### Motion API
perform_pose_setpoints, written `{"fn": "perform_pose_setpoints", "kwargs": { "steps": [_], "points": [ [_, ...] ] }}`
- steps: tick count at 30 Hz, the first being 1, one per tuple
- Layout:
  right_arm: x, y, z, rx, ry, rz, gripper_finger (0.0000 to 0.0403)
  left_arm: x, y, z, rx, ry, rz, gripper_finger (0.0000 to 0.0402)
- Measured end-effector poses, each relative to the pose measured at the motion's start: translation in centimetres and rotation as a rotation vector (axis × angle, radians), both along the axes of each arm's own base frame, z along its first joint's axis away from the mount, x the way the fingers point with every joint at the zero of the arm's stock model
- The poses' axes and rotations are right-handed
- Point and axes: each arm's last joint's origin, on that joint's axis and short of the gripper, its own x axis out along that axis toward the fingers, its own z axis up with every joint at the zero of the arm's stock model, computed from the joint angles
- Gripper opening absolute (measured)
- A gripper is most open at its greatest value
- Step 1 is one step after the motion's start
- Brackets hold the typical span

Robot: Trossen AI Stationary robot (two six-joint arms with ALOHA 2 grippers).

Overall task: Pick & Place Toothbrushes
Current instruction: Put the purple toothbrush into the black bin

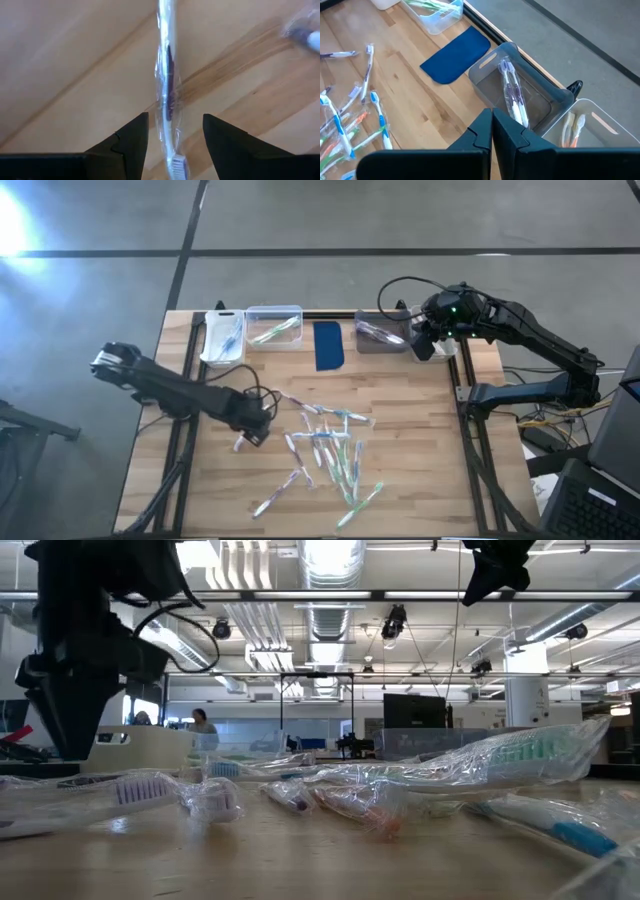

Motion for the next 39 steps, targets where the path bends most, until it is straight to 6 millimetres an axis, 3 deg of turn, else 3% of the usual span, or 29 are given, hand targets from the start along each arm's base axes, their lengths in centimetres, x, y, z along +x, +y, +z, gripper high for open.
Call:
{"fn": "perform_pose_setpoints", "kwargs": {
  "steps": [11,22,31,39],
  "points": [
    [0.0,0.0,0.0,-0.008,0.009,0.012,0.0008,1.2,-0.4,-2.9,0.005,0.103,-0.039,0.0170],
    [0.0,0.0,0.0,-0.013,0.015,0.019,0.0008,1.4,-0.4,-4.2,0.002,0.119,-0.077,0.0093],
    [0.0,0.0,0.0,-0.017,0.018,0.024,0.0008,0.7,-0.2,-3.2,-0.004,0.074,-0.094,0.0017],
    [0.0,0.0,0.0,-0.017,0.017,0.024,0.0008,-0.7,-0.3,-0.9,-0.170,0.043,-0.221,0.0015]
  ]
}}
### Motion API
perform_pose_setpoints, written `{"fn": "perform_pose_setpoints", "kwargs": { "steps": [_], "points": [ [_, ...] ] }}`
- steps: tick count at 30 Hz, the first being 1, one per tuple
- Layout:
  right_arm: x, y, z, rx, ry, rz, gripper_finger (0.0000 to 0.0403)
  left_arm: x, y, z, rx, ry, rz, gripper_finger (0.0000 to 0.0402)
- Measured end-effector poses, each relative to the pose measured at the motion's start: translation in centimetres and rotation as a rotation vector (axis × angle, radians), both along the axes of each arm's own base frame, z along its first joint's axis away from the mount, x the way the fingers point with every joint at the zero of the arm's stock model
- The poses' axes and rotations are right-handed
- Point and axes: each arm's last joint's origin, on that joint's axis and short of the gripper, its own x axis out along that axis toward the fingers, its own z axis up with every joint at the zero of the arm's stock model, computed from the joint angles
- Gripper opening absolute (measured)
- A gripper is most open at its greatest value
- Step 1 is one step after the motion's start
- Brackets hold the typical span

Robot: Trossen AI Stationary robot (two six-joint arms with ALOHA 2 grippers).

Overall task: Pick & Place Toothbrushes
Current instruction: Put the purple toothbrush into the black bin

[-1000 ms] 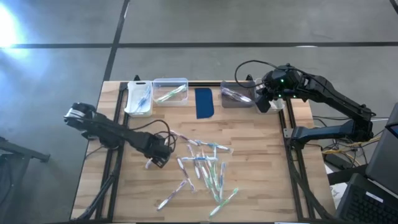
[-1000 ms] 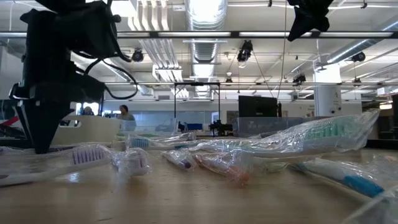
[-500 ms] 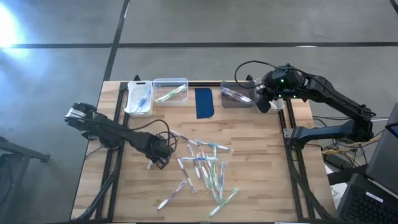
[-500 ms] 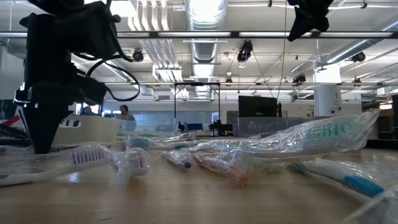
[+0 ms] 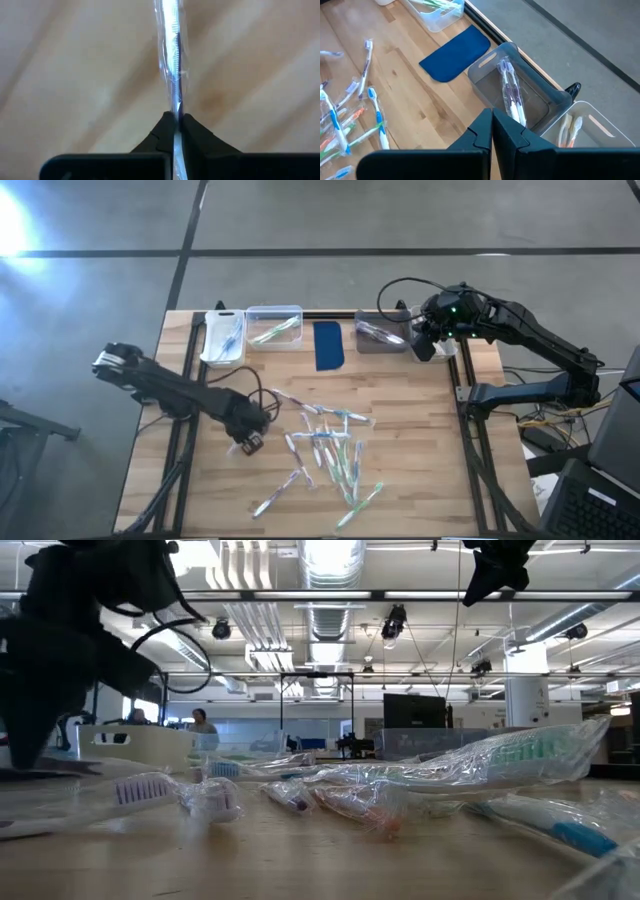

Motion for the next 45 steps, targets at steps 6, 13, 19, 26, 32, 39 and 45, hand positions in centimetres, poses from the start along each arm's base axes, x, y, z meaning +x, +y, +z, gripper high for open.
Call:
{"fn": "perform_pose_setpoints", "kwargs": {
  "steps": [6,13,19,26,32,39,45],
  "points": [
    [0.0,0.0,0.0,0.000,-0.001,0.001,0.0008,0.0,0.0,3.1,-0.054,-0.152,-0.155,0.0015],
    [0.2,0.1,-0.1,0.074,-0.041,0.020,0.0008,2.1,0.2,7.5,0.164,-0.394,-0.543,0.0015],
    [0.7,0.5,-0.2,0.250,-0.119,0.065,0.0008,5.0,0.7,11.3,0.574,-0.431,-0.913,0.0015],
    [1.4,0.5,-0.3,0.397,-0.171,0.087,0.0008,9.3,1.8,15.8,1.150,-0.185,-1.211,0.0015],
    [2.7,0.4,0.4,0.463,-0.300,0.207,0.0008,13.2,3.0,18.5,1.429,0.063,-1.320,0.0015],
    [3.5,0.2,1.2,0.530,-0.421,0.248,0.0008,16.5,3.5,19.9,1.580,0.156,-1.399,0.0015],
    [3.8,0.1,1.0,0.584,-0.416,0.261,0.0013,18.0,3.5,20.4,1.682,0.154,-1.463,0.0015]
  ]
}}
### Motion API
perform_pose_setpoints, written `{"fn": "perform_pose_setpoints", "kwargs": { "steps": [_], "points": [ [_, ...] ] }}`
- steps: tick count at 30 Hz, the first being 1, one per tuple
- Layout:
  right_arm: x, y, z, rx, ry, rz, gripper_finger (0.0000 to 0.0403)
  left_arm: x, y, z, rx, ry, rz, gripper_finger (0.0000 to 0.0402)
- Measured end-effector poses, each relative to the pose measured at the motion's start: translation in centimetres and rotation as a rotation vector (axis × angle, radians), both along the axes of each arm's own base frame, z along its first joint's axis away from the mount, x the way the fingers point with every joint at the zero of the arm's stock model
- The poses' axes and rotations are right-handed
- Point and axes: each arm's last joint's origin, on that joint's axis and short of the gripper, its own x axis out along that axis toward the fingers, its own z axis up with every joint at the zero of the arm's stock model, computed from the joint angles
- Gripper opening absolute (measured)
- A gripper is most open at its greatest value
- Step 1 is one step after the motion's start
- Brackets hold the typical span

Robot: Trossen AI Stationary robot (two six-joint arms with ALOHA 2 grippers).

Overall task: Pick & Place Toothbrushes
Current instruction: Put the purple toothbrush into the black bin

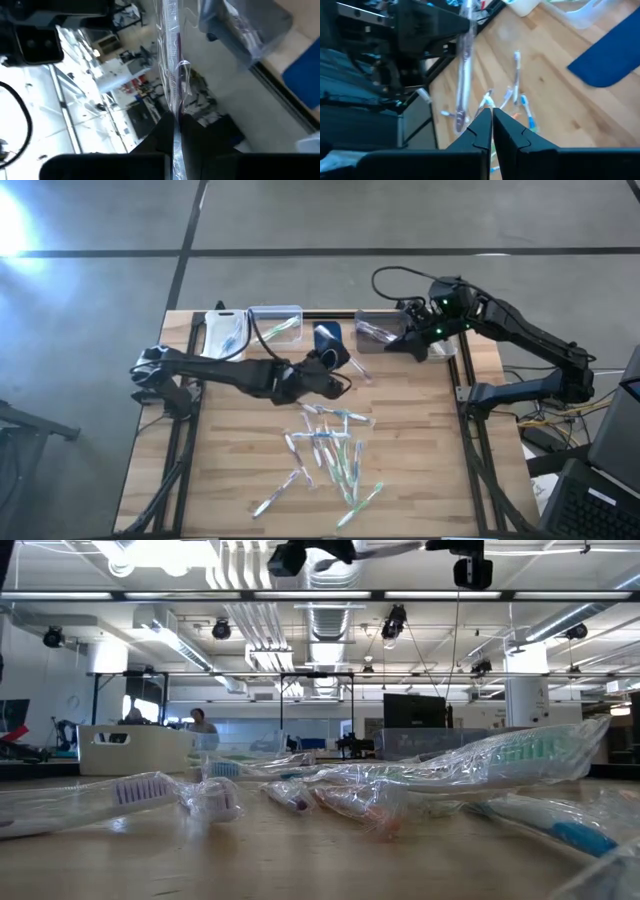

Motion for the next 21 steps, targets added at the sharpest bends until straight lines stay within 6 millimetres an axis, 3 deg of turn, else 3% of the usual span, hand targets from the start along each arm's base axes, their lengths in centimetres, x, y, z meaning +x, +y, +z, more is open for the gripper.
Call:
{"fn": "perform_pose_setpoints", "kwargs": {
  "steps": [8,21],
  "points": [
    [0.2,0.2,0.3,0.069,-0.042,0.055,0.0081,0.9,0.7,0.5,0.050,-0.034,-0.042,0.0015],
    [3.3,-1.1,-1.2,0.139,-0.034,0.120,0.0193,1.1,1.2,0.7,0.058,-0.043,-0.056,0.0016]
  ]
}}
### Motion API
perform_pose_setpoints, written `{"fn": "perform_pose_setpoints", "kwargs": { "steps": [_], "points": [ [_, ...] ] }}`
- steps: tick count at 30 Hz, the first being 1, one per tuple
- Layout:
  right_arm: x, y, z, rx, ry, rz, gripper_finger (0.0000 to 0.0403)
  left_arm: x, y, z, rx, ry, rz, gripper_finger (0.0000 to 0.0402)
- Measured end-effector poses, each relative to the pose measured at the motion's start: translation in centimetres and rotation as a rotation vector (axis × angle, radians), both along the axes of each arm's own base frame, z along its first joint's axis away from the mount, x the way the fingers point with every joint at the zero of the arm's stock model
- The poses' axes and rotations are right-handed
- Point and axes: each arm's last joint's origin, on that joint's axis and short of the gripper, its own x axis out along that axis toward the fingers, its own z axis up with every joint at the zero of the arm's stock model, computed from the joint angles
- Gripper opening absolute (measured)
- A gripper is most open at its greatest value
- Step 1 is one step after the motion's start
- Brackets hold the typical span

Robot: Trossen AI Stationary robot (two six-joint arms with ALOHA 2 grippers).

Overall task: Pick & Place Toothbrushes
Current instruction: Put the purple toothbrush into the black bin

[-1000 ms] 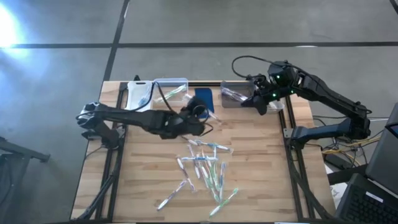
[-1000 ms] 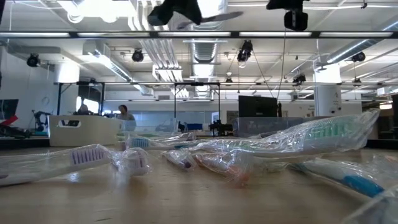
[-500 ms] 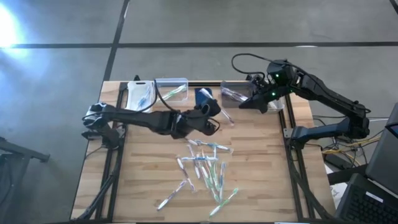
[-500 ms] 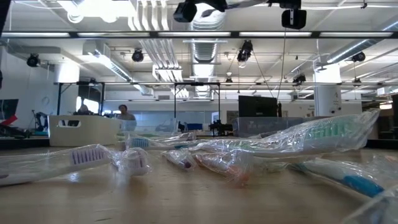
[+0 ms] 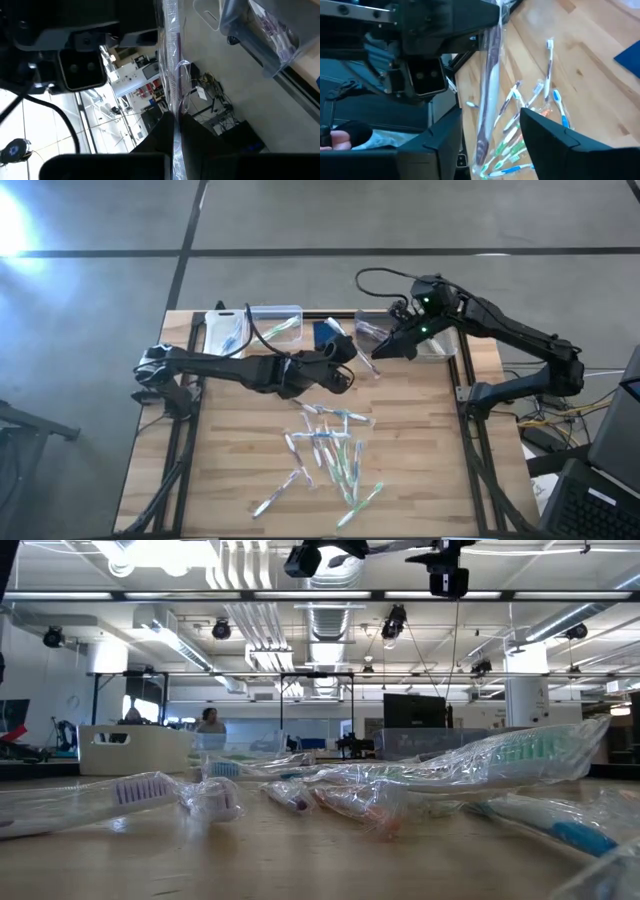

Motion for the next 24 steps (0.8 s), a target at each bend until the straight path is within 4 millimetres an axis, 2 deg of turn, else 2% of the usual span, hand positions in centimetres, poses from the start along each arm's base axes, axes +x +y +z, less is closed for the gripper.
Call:
{"fn": "perform_pose_setpoints", "kwargs": {
  "steps": [7,12,17,24],
  "points": [
    [1.9,-0.5,-0.7,0.045,-0.023,0.063,0.0219,0.0,0.1,0.0,0.000,0.001,0.001,0.0016],
    [3.0,-0.7,-1.1,0.050,-0.014,0.082,0.0217,0.0,0.3,0.0,0.000,0.001,0.006,0.0016],
    [3.6,-0.9,-1.2,0.047,-0.014,0.084,0.0185,0.0,0.3,0.0,0.000,0.001,0.006,0.0016],
    [3.5,-0.9,-1.2,0.047,-0.013,0.083,0.0102,0.0,0.3,0.0,0.000,0.001,0.006,0.0017]
  ]
}}
